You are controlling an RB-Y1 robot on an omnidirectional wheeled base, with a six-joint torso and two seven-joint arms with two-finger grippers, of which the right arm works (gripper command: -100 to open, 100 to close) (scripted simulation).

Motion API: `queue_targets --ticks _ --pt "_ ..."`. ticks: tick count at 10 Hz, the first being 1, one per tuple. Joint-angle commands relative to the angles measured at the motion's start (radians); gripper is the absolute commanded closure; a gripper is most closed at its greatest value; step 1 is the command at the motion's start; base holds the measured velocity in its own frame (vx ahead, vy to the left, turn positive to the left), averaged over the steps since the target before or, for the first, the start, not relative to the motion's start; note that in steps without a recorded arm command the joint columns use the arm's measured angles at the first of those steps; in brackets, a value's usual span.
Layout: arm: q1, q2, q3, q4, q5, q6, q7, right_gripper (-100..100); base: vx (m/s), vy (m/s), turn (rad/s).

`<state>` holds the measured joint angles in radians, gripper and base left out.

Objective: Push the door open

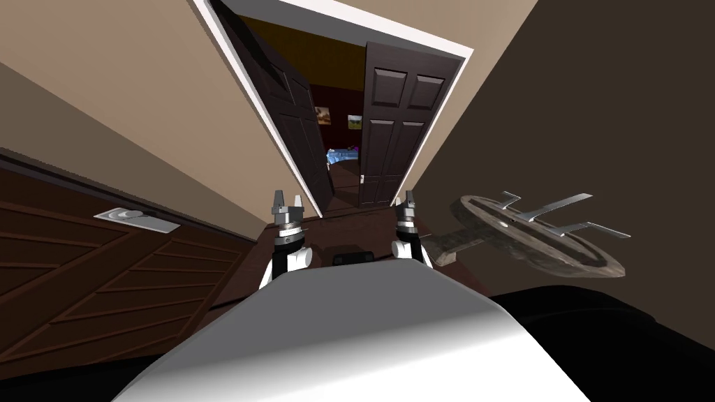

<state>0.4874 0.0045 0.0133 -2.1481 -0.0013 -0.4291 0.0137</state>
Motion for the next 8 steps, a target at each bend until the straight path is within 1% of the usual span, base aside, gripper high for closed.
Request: queue_targets --ticks 1,5,8 --pt "-0.023 -0.013 -0.004 0.048 -0.004 -0.009 -0.004 -100 0.128 -0.011 0.056" --pt "-0.058 -0.034 -0.009 0.138 -0.011 -0.031 -0.01 -100 0.107 -0.008 0.044" --pt "-0.089 -0.049 -0.013 0.216 -0.017 -0.051 -0.016 -100 0.093 -0.005 0.046"
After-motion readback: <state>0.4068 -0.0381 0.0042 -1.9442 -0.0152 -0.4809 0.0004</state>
